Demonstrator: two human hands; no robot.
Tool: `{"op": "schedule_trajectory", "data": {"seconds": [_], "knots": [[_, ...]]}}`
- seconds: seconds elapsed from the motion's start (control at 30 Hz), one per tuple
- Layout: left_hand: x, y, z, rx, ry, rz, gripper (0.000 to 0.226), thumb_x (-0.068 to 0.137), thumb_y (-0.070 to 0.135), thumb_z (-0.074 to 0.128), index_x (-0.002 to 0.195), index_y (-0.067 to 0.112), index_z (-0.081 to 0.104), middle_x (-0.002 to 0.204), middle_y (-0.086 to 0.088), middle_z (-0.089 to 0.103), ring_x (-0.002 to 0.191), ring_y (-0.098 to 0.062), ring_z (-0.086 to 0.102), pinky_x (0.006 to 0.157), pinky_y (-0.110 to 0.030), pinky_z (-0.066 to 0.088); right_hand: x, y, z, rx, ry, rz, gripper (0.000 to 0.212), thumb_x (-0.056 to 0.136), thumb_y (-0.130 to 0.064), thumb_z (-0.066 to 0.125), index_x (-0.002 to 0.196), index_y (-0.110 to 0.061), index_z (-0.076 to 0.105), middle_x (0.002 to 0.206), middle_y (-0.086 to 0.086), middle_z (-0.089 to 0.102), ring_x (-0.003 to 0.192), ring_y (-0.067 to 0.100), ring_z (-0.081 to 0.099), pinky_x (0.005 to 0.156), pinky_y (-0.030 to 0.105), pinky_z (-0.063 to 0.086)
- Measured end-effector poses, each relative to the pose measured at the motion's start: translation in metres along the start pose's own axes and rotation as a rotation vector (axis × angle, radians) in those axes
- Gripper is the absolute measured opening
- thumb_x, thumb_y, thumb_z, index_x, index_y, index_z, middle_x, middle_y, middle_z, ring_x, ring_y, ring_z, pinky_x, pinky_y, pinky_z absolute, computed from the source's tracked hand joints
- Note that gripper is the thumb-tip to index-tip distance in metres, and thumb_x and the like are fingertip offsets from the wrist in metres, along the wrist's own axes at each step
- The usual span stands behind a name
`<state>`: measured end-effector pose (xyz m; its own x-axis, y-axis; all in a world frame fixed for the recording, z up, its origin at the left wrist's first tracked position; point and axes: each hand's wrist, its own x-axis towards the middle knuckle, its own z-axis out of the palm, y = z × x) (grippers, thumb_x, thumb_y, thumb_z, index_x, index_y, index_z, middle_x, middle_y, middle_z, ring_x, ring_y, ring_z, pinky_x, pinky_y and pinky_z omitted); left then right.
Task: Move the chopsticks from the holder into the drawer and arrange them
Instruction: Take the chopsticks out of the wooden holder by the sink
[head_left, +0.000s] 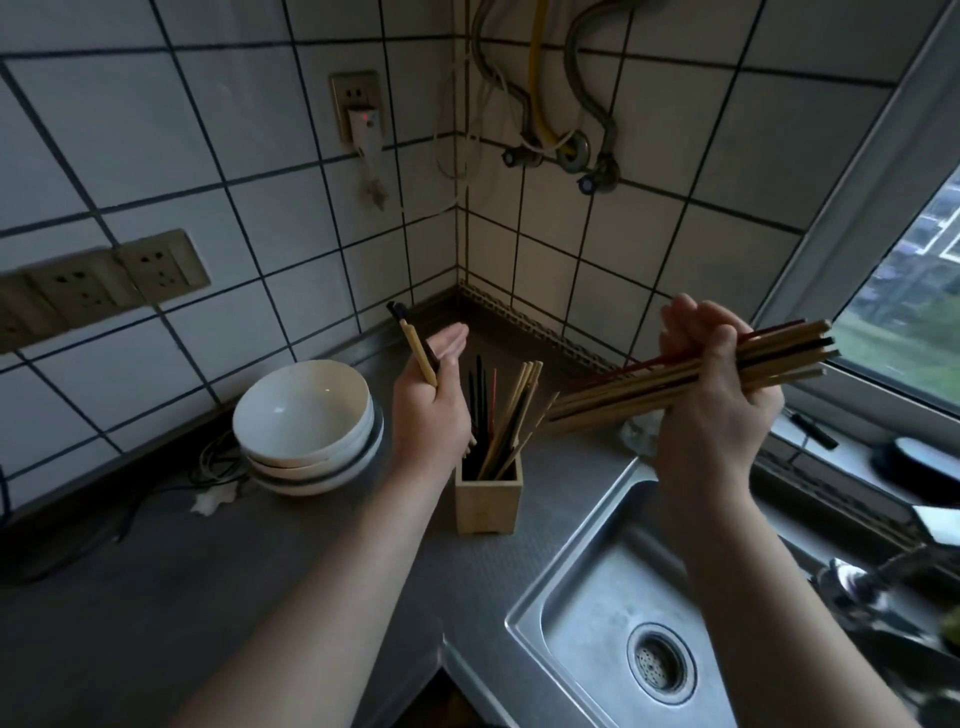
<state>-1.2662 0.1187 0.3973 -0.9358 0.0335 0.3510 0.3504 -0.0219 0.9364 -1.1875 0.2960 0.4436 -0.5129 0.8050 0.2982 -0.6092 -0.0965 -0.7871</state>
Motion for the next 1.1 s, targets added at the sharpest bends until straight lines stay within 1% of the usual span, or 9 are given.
{"op": "schedule_trajectory", "data": {"seconds": [0.2,0.33,0.43,0.6,0.7,0.77,0.83,0.9,1.1], "knots": [[-0.049,0.026,-0.003,-0.067,-0.107,0.028,0.03,0.103,0.008,0.042,0.128,0.01,0.058,0.129,-0.001,0.063,0.122,-0.005,0.056,0.103,-0.028,0.045,-0.048,-0.043,-0.025,0.032,0.008,-0.05,0.021,0.098,-0.017,0.045,0.102,-0.011,0.064,0.109,0.019,0.07,0.108,0.033,0.066,0.096,0.043,0.051],[-0.092,0.032,-0.011,-0.132,-0.198,-0.011,0.03,0.103,0.007,0.04,0.123,0.019,0.059,0.126,0.003,0.063,0.122,-0.004,0.056,0.102,-0.024,0.045,-0.095,-0.064,-0.048,0.016,0.023,-0.043,0.02,0.098,-0.015,0.045,0.104,-0.008,0.063,0.104,0.013,0.073,0.103,0.03,0.069,0.086,0.036,0.056],[-0.127,0.031,-0.026,-0.112,-0.264,-0.029,0.03,0.103,0.01,0.04,0.122,0.022,0.06,0.125,0.006,0.064,0.12,-0.002,0.057,0.1,-0.021,0.046,-0.137,-0.077,-0.067,-0.028,0.076,-0.031,0.021,0.099,-0.012,0.046,0.103,-0.007,0.065,0.106,0.017,0.072,0.104,0.034,0.068,0.094,0.046,0.053],[-0.197,0.028,-0.059,-0.152,-0.367,-0.101,0.03,0.101,0.016,0.04,0.119,0.027,0.062,0.124,0.008,0.066,0.121,-0.004,0.057,0.099,-0.02,0.045,-0.218,-0.097,-0.099,-0.118,0.181,-0.05,0.022,0.101,-0.008,0.043,0.103,-0.003,0.064,0.109,0.026,0.068,0.105,0.036,0.067,0.097,0.049,0.051],[-0.243,0.026,-0.08,-0.129,-0.434,-0.157,0.029,0.101,0.017,0.042,0.115,0.03,0.064,0.122,0.01,0.067,0.119,-0.004,0.058,0.1,-0.026,0.045,-0.27,-0.11,-0.119,-0.137,0.247,-0.039,0.021,0.101,-0.005,0.043,0.104,0.001,0.063,0.111,0.03,0.065,0.106,0.037,0.066,0.097,0.047,0.051],[-0.275,0.027,-0.09,-0.145,-0.489,-0.202,0.03,0.102,0.013,0.042,0.115,0.029,0.064,0.122,0.008,0.067,0.119,-0.004,0.058,0.1,-0.025,0.044,-0.305,-0.12,-0.135,-0.177,0.256,-0.026,0.022,0.101,-0.007,0.042,0.106,-0.001,0.063,0.109,0.023,0.068,0.105,0.033,0.068,0.091,0.038,0.055],[-0.306,0.031,-0.097,-0.171,-0.55,-0.229,0.031,0.102,0.008,0.042,0.114,0.027,0.063,0.121,0.006,0.068,0.117,-0.003,0.06,0.096,-0.017,0.045,-0.336,-0.131,-0.152,-0.246,0.262,-0.014,0.023,0.101,-0.011,0.043,0.107,-0.005,0.064,0.109,0.017,0.071,0.106,0.03,0.068,0.089,0.034,0.055],[-0.334,0.036,-0.099,-0.188,-0.624,-0.255,0.033,0.101,0.003,0.041,0.113,0.025,0.063,0.119,0.006,0.068,0.114,-0.001,0.061,0.094,-0.012,0.044,-0.364,-0.141,-0.172,-0.287,0.293,-0.008,0.023,0.1,-0.013,0.044,0.106,-0.009,0.066,0.109,0.014,0.072,0.107,0.028,0.068,0.095,0.037,0.053],[-0.415,0.049,-0.088,-0.191,-0.904,-0.309,0.03,0.1,-0.002,0.043,0.119,0.012,0.061,0.117,0.002,0.067,0.112,-0.001,0.062,0.096,-0.015,0.044,-0.431,-0.18,-0.232,-0.396,0.481,-0.046,0.022,0.099,-0.017,0.049,0.103,-0.01,0.069,0.105,0.01,0.074,0.103,0.026,0.07,0.095,0.037,0.053]]}}
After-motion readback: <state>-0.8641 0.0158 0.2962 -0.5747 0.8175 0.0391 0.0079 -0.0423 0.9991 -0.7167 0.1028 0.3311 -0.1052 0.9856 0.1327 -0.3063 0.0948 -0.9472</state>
